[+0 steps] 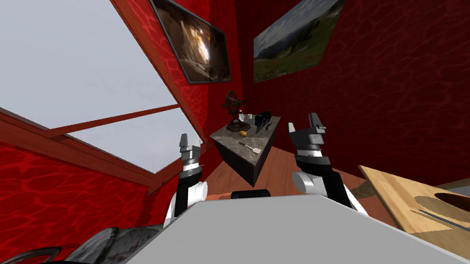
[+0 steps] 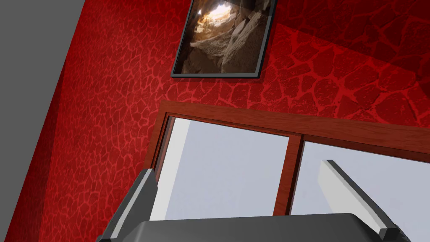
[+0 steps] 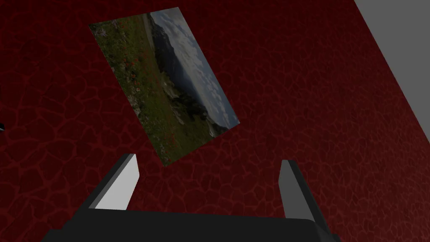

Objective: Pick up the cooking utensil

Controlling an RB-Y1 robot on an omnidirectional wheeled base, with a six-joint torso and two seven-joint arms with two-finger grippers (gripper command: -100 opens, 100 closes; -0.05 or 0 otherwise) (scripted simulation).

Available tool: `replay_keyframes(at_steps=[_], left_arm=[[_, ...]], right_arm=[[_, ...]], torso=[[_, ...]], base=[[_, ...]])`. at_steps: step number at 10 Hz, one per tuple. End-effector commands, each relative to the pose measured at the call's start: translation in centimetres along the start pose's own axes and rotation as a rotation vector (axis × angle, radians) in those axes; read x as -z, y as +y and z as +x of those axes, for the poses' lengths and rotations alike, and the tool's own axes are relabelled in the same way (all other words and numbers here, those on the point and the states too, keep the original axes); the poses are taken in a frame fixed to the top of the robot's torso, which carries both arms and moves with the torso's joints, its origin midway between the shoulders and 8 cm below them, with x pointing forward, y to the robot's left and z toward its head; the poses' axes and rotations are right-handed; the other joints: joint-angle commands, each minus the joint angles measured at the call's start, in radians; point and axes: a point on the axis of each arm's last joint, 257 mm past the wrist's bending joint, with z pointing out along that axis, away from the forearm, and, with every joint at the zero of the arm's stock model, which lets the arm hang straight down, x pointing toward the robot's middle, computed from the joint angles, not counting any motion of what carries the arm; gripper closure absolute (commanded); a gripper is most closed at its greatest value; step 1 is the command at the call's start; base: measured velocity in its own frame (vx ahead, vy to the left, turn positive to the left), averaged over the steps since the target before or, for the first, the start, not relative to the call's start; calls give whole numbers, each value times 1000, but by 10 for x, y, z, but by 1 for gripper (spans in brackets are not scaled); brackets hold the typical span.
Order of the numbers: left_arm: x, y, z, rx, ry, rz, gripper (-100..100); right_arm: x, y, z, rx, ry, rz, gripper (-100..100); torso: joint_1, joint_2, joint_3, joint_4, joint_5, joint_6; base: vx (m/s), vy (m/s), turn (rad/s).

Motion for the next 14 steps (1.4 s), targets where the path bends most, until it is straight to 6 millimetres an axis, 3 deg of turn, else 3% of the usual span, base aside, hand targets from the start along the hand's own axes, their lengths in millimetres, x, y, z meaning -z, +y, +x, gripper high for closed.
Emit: replay_keyframes(at_steps=[1,8,13,14], left_arm=[[0,0,0,0,0,0,0],[0,0,0,0,0,0,0],[0,0,0,0,0,0,0],[0,0,0,0,0,0,0]], right_arm=[[1,-3,0,25,27,13,-100],[14,-39,-19,213,167,131,-100],[31,-77,-51,376,266,249,-100],[30,-77,-50,386,285,250,-100]], torso=[[0,0,0,0,0,0],[-2,3,2,1,-1,0],[-1,2,1,0,0,0],[0,3,2,1,0,0]], base=[[-19,-1,13],[-46,-19,42],[-40,-4,81],[-34,4,38]])
